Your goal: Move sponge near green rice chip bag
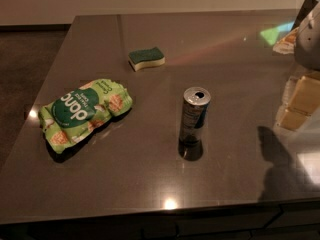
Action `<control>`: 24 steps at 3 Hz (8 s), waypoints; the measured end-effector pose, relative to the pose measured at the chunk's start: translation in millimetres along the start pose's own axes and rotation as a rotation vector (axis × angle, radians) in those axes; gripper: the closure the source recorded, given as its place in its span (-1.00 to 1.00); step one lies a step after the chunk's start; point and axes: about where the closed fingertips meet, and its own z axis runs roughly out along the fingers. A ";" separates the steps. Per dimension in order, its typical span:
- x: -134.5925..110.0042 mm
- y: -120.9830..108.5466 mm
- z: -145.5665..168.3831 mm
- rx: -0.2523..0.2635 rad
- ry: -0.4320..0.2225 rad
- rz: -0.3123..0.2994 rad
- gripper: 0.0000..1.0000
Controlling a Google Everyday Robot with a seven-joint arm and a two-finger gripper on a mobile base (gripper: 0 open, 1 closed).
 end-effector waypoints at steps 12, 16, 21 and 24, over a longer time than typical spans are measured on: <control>-202.5 -199.8 229.4 0.011 -0.436 0.372 -1.00; -252.6 -212.4 256.8 -0.045 -0.502 0.398 -0.68; -249.6 -158.2 193.2 -0.170 -0.589 0.195 1.00; -258.5 -87.9 179.1 -0.343 -0.620 0.052 0.26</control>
Offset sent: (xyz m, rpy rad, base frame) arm 0.0571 -0.0024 -0.0071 -0.0037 -0.0024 -0.0570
